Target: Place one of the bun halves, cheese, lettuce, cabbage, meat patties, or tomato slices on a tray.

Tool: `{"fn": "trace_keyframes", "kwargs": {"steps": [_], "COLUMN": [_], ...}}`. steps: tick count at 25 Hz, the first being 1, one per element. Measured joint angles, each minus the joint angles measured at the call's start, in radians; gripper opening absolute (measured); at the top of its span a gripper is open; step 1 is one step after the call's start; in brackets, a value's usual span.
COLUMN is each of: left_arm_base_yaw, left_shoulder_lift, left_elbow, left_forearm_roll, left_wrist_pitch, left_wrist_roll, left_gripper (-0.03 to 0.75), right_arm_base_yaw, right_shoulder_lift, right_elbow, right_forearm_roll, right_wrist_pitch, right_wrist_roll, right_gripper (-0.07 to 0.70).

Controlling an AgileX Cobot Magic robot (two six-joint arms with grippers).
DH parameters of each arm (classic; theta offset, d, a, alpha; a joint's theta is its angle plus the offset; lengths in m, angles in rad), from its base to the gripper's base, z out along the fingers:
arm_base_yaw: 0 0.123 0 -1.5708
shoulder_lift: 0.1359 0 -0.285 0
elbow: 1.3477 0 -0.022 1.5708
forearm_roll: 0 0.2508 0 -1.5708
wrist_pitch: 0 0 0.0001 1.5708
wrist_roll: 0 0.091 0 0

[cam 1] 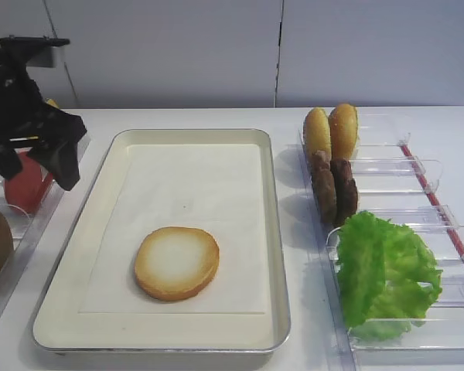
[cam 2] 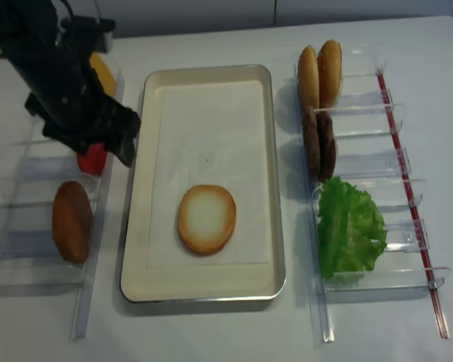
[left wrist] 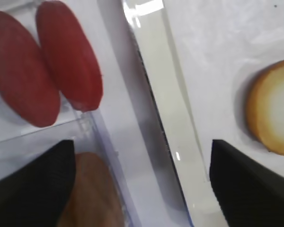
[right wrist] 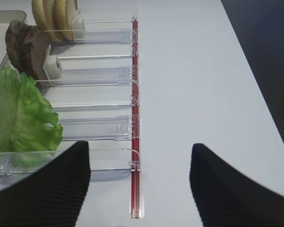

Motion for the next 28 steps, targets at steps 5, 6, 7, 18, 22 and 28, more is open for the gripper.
{"fn": "trace_keyframes", "kwargs": {"steps": [5, 6, 7, 18, 22, 28], "left_arm_base_yaw": [0.000, 0.000, 0.000, 0.000, 0.000, 0.000], "left_shoulder_lift": [-0.098, -0.120, -0.139, -0.429, -0.586, -0.815], "left_elbow": [0.000, -0.001, -0.001, 0.026, 0.084, 0.228], "left_forearm_roll": [0.090, 0.099, 0.103, 0.095, 0.095, 0.095], "left_wrist_pitch": [0.008, 0.010, 0.012, 0.026, 0.031, 0.024], "left_wrist_roll": [-0.029, -0.033, -0.036, -0.035, -0.035, -0.036], "left_gripper": [0.572, 0.572, 0.572, 0.569, 0.569, 0.569], "right_arm_base_yaw": [0.000, 0.000, 0.000, 0.000, 0.000, 0.000], "right_shoulder_lift": [0.000, 0.000, 0.000, 0.000, 0.000, 0.000], "right_elbow": [0.000, 0.000, 0.000, 0.000, 0.000, 0.000], "right_forearm_roll": [0.000, 0.000, 0.000, 0.000, 0.000, 0.000], "right_wrist_pitch": [0.000, 0.000, 0.000, 0.000, 0.000, 0.000], "right_wrist_roll": [0.000, 0.000, 0.000, 0.000, 0.000, -0.005], "right_gripper": [0.479, 0.479, 0.479, 0.479, 0.479, 0.479]}}
